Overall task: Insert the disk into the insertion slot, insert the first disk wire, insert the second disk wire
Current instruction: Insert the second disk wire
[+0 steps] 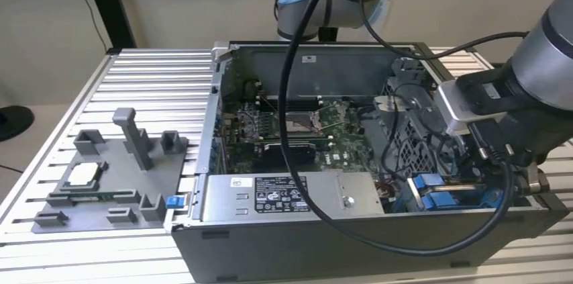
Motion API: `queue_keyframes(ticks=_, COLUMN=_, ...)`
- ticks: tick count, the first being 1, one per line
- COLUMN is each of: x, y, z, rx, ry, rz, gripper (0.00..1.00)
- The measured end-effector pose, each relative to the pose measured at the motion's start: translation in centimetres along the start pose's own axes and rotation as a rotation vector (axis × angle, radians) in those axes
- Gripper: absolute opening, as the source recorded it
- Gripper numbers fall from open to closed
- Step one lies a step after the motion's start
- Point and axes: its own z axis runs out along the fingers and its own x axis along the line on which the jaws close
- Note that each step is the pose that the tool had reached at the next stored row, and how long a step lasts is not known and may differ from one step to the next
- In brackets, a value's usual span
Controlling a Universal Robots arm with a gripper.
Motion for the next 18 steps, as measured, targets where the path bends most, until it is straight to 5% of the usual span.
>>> queue_keyframes(ticks=10, x=0.05, y=0.19, z=0.32, rx=0.0125, ry=0.0039, rz=-0.003, gripper=0.00)
queue_keyframes(ticks=18, x=-0.13, y=0.28, z=0.59, rx=0.0138, ry=0.0038, rz=-0.003, gripper=0.00)
